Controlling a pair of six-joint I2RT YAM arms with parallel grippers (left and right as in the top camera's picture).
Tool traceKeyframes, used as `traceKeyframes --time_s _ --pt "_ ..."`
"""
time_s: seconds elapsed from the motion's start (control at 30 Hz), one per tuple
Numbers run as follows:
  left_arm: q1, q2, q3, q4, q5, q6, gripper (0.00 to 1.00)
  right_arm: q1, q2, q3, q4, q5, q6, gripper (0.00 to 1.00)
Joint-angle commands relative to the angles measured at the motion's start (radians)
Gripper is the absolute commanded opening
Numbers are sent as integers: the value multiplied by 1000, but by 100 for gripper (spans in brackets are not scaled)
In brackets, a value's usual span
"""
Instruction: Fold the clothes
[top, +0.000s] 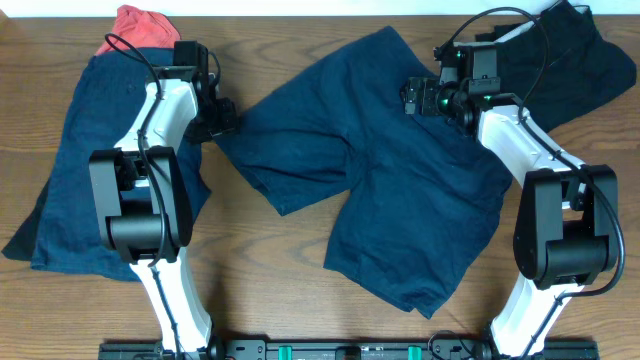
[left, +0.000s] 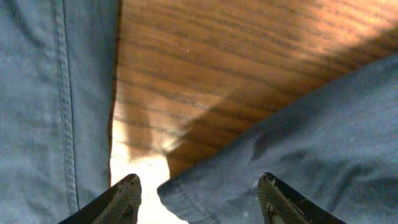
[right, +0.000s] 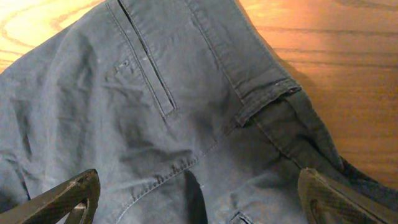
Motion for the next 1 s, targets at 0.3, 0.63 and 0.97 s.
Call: traceKeyframes --time_s 0.3,0.63,0.97 --pt "-1 15 -67 93 -15 -25 41 10 -8 2 -29 -1 -15 99" --pt "-1 15 -67 104 -15 -51 6 10 -8 2 -32 0 -15 99" --pt "-1 15 -64 349 -15 -51 6 10 -8 2 -26 1 -34 99"
